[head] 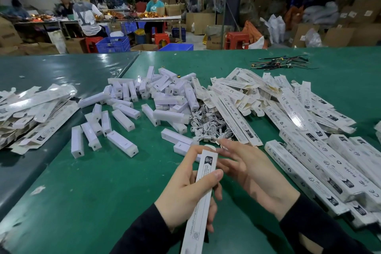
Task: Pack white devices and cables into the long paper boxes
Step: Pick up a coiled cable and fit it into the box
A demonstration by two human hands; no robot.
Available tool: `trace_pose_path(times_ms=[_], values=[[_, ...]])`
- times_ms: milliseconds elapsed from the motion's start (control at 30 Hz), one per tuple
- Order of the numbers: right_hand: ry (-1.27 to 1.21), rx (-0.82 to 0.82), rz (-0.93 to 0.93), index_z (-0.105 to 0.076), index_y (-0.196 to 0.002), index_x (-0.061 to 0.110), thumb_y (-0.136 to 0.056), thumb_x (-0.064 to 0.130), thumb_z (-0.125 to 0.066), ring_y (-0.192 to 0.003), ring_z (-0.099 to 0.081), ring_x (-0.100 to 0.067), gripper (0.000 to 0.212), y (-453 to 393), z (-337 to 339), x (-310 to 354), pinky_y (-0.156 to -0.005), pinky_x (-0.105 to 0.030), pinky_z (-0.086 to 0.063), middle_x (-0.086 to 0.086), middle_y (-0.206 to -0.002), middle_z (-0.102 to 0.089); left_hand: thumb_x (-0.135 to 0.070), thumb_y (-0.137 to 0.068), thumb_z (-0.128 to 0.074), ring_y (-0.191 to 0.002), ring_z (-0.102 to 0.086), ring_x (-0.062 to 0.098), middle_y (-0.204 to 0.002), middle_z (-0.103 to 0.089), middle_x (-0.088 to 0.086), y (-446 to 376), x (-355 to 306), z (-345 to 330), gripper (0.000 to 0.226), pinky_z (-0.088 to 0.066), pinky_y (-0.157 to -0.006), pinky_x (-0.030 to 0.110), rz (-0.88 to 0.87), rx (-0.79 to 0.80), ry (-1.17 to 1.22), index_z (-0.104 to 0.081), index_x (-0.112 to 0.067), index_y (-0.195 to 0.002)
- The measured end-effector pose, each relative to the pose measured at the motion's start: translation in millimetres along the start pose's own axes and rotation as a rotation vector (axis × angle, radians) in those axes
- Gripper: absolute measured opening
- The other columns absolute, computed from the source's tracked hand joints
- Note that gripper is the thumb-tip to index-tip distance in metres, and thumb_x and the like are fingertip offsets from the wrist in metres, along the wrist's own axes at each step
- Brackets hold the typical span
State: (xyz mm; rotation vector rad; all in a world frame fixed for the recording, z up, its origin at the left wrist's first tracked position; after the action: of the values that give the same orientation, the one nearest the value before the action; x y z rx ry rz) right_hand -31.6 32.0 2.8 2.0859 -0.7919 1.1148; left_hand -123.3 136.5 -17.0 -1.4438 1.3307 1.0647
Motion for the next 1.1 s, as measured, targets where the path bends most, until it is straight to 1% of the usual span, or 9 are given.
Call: trace_pose_path(times_ms=[100,267,367,467,533,667,767,933,1100], values=[[0.058,0.019,-0.113,-0.077,-0.087,0.0,-0.075,0.018,-0.073,-0.059,-0.065,-0.014,0.022,1,2,-2,-0.055,-0.019,-0.055,-0.016,-0.086,-0.074,-0.02,-0.089,-0.059,-0.038,-0.053,0.022,-0.07,-0.056,0.014,1,-1,-2,0.019,-0.053,-0.039,0.039,-0.009,0.002,0.015,-0.044,-0.029,-0.098],[0.101,0.032,-0.11,-0.07,-0.101,-0.011,-0.086,0.006,-0.066,-0.048,-0.059,-0.008,0.023,-2,5,-6,-0.047,-0.018,-0.048,-0.007,-0.064,-0.069,-0.021,-0.089,-0.059,-0.04,-0.054,0.023,-0.072,-0.056,0.013,2,-1,-4,0.02,-0.054,-0.04,0.04,-0.017,0.007,0.01,-0.042,-0.027,-0.096],[0.119,0.028,-0.13,-0.074,-0.09,-0.008,-0.084,0.009,-0.068,-0.048,-0.056,-0.011,0.019,-3,4,-8,-0.046,-0.02,-0.046,-0.01,-0.066,-0.067,-0.024,-0.089,-0.062,-0.041,-0.056,0.024,-0.074,-0.057,0.014,3,0,-6,0.022,-0.054,-0.041,0.037,-0.009,0.041,0.019,-0.042,-0.027,-0.097],[0.176,0.011,-0.142,-0.073,-0.096,-0.008,-0.085,0.01,-0.067,-0.052,-0.052,-0.012,0.021,-4,4,-11,-0.048,-0.021,-0.045,-0.01,-0.066,-0.065,-0.03,-0.089,-0.063,-0.043,-0.057,0.024,-0.076,-0.057,0.016,3,3,-9,0.024,-0.053,-0.041,0.034,0.021,0.064,0.016,-0.043,-0.028,-0.102],[0.195,-0.021,-0.089,-0.073,-0.095,-0.009,-0.085,0.007,-0.067,-0.051,-0.052,-0.012,0.02,-5,6,-11,-0.049,-0.02,-0.046,-0.012,-0.068,-0.065,-0.031,-0.091,-0.056,-0.042,-0.056,0.024,-0.075,-0.057,0.016,2,4,-9,0.019,-0.053,-0.04,0.034,0.039,0.043,0.037,-0.043,-0.027,-0.104],[0.281,-0.052,0.131,-0.073,-0.076,-0.004,-0.083,0.004,-0.07,-0.052,-0.058,-0.015,0.011,-1,5,-2,-0.051,-0.02,-0.05,-0.014,-0.067,-0.068,-0.03,-0.093,-0.049,-0.041,-0.059,0.025,-0.073,-0.057,0.019,2,0,-7,0.012,-0.052,-0.04,0.033,0.041,0.058,0.105,-0.043,-0.024,-0.102],[0.268,-0.019,0.159,-0.075,-0.071,0.005,-0.084,0.005,-0.068,-0.055,-0.061,-0.016,0.015,1,2,1,-0.054,-0.022,-0.054,-0.015,-0.071,-0.071,-0.028,-0.093,-0.051,-0.043,-0.061,0.026,-0.074,-0.058,0.018,3,-3,-4,0.008,-0.054,-0.042,0.036,0.028,0.064,0.058,-0.045,-0.026,-0.097],[0.269,0.047,0.145,-0.078,-0.084,0.007,-0.087,0.023,-0.065,-0.063,-0.068,-0.015,0.02,5,-1,4,-0.055,-0.02,-0.052,-0.012,-0.082,-0.075,-0.027,-0.093,-0.057,-0.045,-0.062,0.028,-0.077,-0.061,0.018,3,0,-2,0.02,-0.054,-0.042,0.036,-0.001,0.045,-0.023,-0.042,-0.031,-0.105],[0.277,0.064,0.091,-0.08,-0.084,0.013,-0.081,0.013,-0.072,-0.062,-0.067,-0.011,0.009,4,1,1,-0.057,-0.019,-0.052,-0.008,-0.075,-0.074,-0.034,-0.086,-0.065,-0.043,-0.06,0.029,-0.077,-0.062,0.021,2,2,0,0.033,-0.053,-0.042,0.038,0.001,0.012,-0.022,-0.037,-0.041,-0.103]])
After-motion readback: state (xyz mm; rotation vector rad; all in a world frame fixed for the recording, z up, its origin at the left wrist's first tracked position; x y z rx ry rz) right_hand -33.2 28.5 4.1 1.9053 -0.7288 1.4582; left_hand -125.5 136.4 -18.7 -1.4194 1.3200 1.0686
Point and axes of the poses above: each hand's wrist, its own y-axis away from the middle knuckle, its own z-axis out of the back of the hand, x = y × z, the point moved 3 cm from there along -y, towards the middle knuckle
